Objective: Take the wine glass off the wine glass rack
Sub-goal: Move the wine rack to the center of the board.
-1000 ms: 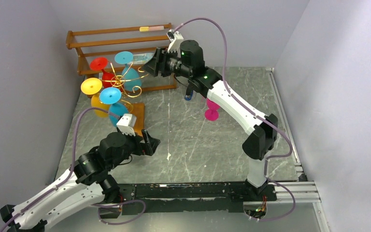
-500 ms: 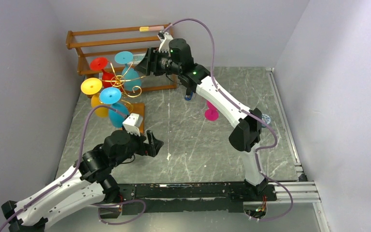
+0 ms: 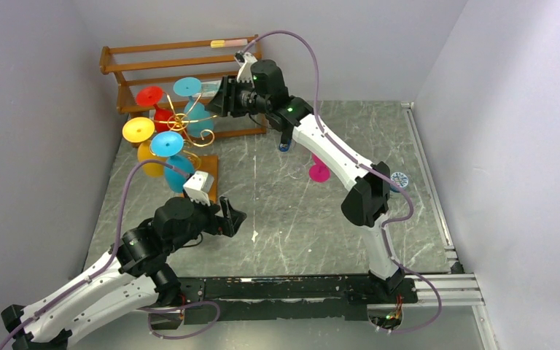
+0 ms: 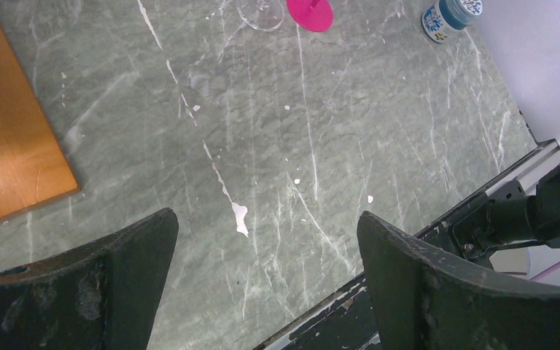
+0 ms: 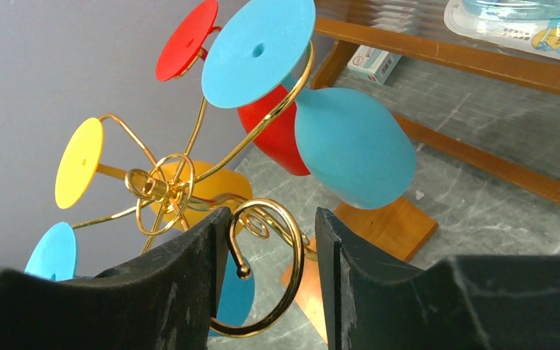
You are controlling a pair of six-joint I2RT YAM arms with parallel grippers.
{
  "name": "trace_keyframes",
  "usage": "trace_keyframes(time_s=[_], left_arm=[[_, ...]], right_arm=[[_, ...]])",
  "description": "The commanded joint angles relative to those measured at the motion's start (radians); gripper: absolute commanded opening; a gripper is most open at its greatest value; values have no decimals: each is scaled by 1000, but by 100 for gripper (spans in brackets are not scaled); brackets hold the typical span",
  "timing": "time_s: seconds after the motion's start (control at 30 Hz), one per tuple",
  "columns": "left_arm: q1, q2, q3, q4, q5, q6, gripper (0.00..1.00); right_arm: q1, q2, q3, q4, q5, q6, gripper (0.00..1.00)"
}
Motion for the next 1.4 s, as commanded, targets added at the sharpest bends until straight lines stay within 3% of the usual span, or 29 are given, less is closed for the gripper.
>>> trace_keyframes(time_s=[0.0, 0.47, 1.03, 1.37], left_arm=[[2, -1, 19, 11, 5, 17, 97], [3, 7, 24, 11, 7, 19, 97], [3, 16, 30, 26, 25, 24, 97], [3, 28, 29, 40, 38, 27, 97]], right_arm=[[5, 29, 44, -14, 6, -11, 47], [17, -86, -68, 69, 226, -12, 28], [15, -201, -155, 105, 509, -66, 26], [-15, -250, -219, 100, 543, -76, 27]])
